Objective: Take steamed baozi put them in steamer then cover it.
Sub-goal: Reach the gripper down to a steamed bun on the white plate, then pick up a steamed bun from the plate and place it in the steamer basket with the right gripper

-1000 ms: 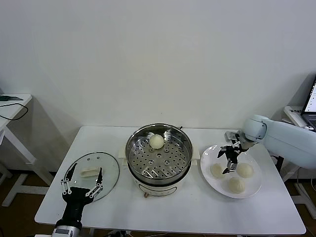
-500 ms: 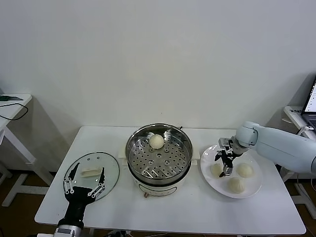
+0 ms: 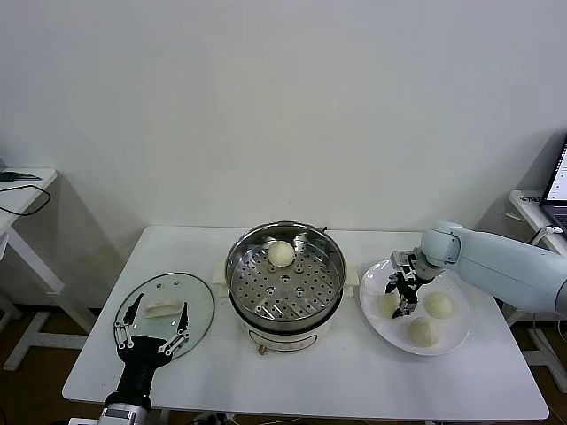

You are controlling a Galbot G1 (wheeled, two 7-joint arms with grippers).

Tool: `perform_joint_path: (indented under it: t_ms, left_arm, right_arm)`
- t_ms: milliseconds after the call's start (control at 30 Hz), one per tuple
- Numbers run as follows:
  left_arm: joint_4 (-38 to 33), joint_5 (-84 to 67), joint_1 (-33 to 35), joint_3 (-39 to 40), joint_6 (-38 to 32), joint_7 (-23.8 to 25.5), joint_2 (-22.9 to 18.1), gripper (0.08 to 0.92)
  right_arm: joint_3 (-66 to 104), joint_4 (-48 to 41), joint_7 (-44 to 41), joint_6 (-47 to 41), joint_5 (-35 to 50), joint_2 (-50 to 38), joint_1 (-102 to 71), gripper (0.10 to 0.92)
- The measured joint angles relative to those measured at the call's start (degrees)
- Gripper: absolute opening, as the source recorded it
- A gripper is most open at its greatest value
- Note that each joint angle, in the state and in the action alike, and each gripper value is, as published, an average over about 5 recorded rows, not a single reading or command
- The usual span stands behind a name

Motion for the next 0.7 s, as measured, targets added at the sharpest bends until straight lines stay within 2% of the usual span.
perform_joint_path:
  t_ms: [333, 700]
  left_arm:
    - [-0.4, 0.0, -0.4, 0.2, 0.2, -0.1, 0.3, 0.823]
    - [-1.5, 0.0, -0.5, 0.5, 0.3, -0.2, 0.7, 0.823]
  right_arm:
    - [1.0, -0.1, -5.8, 1.1, 0.3, 1.1, 5.1, 0.629]
    - [-2.5, 3.0, -15.1, 1.6, 4.5, 7.1, 20.8, 0.629]
